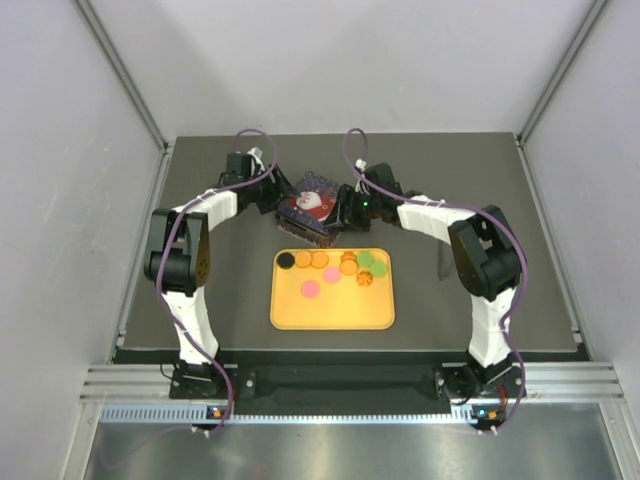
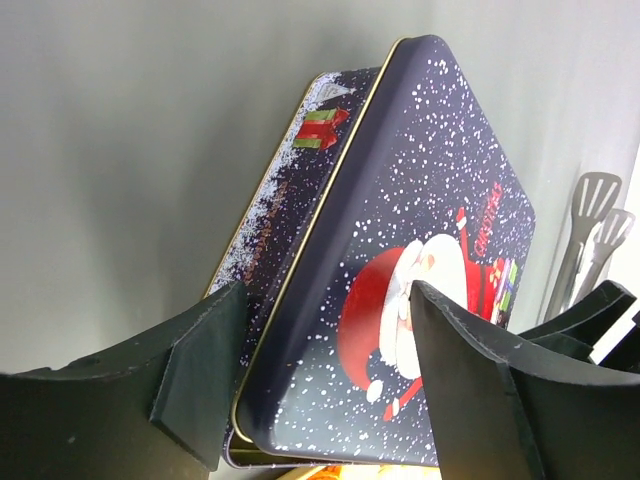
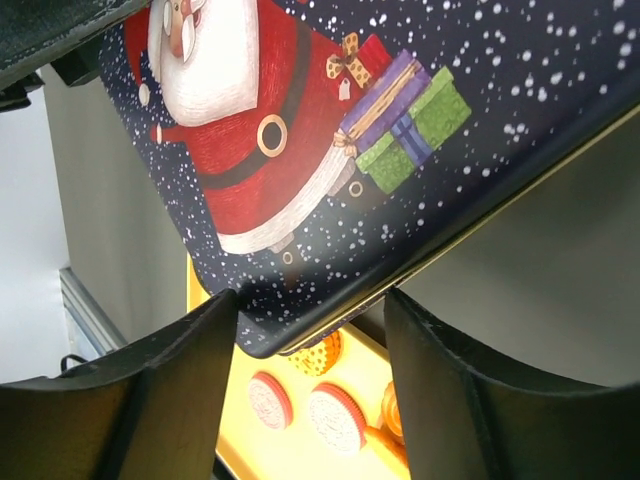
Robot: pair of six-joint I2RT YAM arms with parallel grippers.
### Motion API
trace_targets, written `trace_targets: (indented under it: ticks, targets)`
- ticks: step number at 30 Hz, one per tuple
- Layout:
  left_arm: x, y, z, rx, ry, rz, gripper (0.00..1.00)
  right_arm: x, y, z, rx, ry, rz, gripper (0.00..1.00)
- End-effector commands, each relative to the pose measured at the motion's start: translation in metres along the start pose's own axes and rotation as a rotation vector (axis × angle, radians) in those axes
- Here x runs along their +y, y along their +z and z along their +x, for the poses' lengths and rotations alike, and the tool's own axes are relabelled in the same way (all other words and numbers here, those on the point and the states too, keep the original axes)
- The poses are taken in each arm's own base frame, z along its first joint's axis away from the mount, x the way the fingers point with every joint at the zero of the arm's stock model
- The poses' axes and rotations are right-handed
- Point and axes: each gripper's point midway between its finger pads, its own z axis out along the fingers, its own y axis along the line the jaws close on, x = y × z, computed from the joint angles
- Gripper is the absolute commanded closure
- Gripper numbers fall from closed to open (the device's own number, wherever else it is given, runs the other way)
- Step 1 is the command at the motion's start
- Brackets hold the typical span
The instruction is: Pack the cookies
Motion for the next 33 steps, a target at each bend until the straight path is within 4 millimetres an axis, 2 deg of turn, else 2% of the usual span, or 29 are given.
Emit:
trace_targets:
  ticks: [1,3,7,10,19,25,31,33]
  targets:
    - [-0.024,-0.015,0.002,-0.013,0.019,0.040,0.30,0.011,0.003,0.000,-0.020,-0.040,-0.018,0.42]
    - [-0.024,-0.016,0.004,-0.014,0.020,0.026,0.31,0.011,0.003,0.001,-0.019,-0.041,-0.016,0.45]
    - [-0.024,-0.019,0.002,-0.022,0.031,-0.006,0.35,0.013,0.003,0.005,-0.022,-0.037,-0.022,0.60]
    - [-0.021,-0.021,-0.003,-0.023,0.041,-0.045,0.39,0.015,0.004,0.010,-0.019,-0.031,-0.029,0.64]
    - [-0.014,-0.021,-0.003,-0.006,0.045,-0.091,0.39,0.026,0.004,0.018,-0.013,-0.044,-0.051,0.62]
    - [-0.003,-0.023,-0.003,-0.002,0.045,-0.154,0.30,0.025,0.002,0.022,-0.009,-0.054,-0.048,0.55]
    - [-0.010,-0.037,-0.025,-0.057,0.086,-0.197,0.21,0.022,0.002,0.026,-0.001,-0.054,-0.041,0.51]
    - [-0.010,-0.040,-0.027,-0.050,0.090,-0.219,0.20,0.024,0.001,0.026,-0.005,-0.060,-0.046,0.46]
